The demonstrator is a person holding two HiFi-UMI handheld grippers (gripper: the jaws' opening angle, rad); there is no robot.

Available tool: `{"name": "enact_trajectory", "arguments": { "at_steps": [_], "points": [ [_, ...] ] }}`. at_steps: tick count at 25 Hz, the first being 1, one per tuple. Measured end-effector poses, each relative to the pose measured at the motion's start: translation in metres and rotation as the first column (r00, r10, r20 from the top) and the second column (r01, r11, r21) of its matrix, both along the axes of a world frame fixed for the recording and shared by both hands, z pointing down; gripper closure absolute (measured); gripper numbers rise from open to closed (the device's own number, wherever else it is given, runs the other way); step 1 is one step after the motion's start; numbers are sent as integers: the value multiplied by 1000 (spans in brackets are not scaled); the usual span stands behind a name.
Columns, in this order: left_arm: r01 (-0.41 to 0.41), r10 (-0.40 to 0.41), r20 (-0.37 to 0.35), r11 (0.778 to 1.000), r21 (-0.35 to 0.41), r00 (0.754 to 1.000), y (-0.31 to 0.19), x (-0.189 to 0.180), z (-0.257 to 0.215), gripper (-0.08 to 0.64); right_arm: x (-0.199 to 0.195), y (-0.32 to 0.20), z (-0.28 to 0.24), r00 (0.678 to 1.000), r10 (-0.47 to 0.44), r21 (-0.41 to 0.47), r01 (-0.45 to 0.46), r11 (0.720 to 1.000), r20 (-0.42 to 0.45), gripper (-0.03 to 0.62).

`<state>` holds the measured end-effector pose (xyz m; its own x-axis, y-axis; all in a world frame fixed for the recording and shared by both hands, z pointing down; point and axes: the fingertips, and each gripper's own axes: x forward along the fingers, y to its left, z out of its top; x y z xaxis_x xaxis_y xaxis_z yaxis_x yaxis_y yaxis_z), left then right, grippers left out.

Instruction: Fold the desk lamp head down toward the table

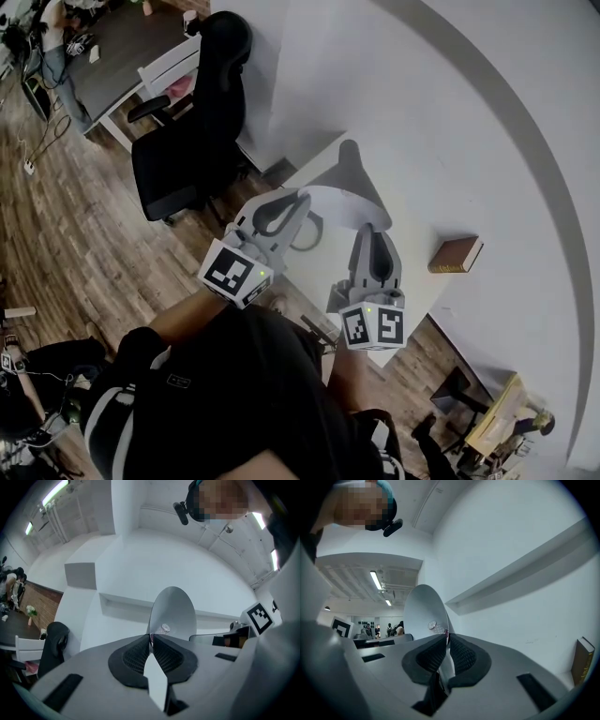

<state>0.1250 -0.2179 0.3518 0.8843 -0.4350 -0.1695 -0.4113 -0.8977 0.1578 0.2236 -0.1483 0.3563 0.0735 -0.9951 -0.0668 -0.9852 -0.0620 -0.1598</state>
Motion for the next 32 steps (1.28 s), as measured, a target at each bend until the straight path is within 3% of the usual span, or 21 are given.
{"name": "enact_trajectory", "arguments": {
  "at_steps": [19,32],
  "points": [
    [-10,12,53,999,-37,999,9,-6,47,526,-5,9,45,1000,1,-72,1,997,18,568],
    [-10,9,116,1000,0,993,14,-6,92,528,-7,11,90,998,21,-155,-31,987,-60,572]
  ]
}}
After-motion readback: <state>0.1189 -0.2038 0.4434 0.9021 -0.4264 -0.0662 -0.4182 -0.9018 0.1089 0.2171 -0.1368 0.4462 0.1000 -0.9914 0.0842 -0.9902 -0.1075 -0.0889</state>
